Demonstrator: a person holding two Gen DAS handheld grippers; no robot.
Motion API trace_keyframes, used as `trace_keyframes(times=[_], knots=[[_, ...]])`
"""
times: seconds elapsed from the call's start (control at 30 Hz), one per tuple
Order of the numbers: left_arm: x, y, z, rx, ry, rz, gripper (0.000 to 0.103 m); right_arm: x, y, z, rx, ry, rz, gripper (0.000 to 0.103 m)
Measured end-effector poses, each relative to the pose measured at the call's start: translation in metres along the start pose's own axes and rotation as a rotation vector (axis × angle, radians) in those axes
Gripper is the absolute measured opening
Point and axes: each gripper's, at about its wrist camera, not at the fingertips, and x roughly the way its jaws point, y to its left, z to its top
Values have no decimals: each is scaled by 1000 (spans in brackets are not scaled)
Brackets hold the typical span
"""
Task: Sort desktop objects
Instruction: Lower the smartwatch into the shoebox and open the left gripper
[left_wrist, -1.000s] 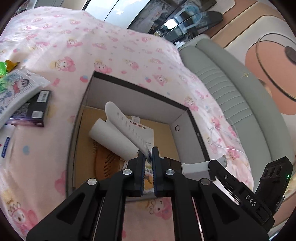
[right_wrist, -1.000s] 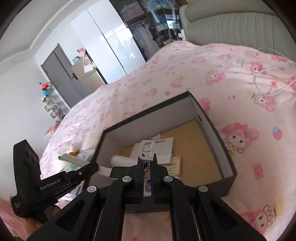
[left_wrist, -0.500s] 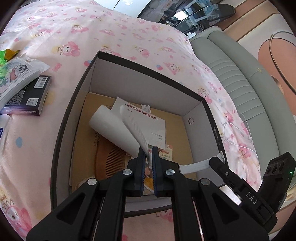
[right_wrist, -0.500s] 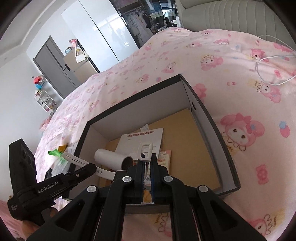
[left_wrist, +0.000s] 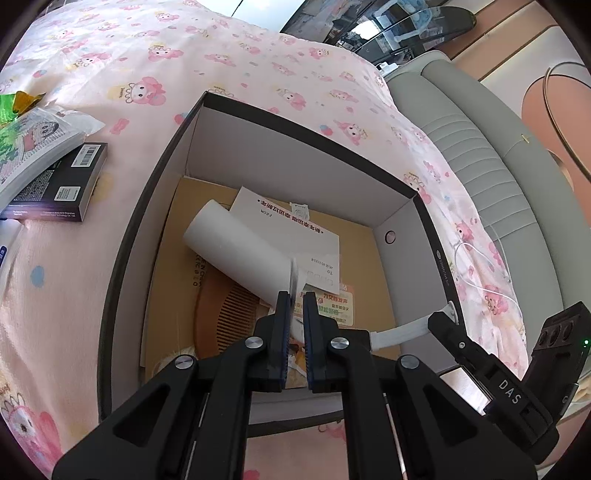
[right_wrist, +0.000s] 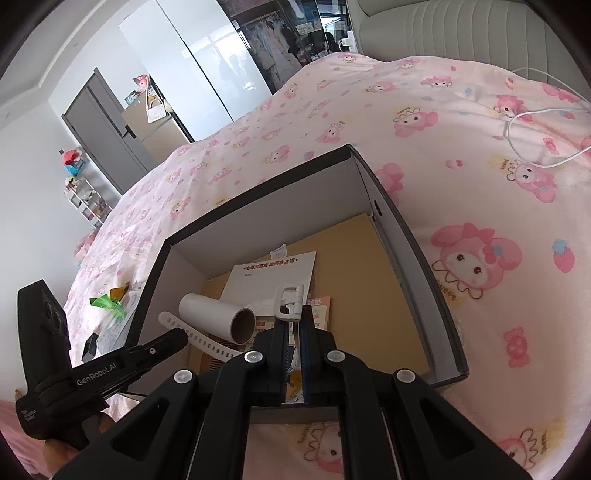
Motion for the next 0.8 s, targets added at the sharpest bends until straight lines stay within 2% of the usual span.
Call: trace_keyframes(times=[0.33,0.47,0.57,0.67,0.8], knots=[[-8,2,0,2,-19,9,5,4,1,4,-27,27,-51,4],[-7,3,1,7,-17,14,5,2,3,2,-54,34,-202,8],[-7,5,0,-2,-18,16,5,-5,4,-1,-69,12,-273,9],[-6,6,-1,-6,-14,18,5,-13,7,-2,-84,-26,-288,9],[-11,1,-1,16,-22,10,5,-17,18,1,-124,-28,-256,10]])
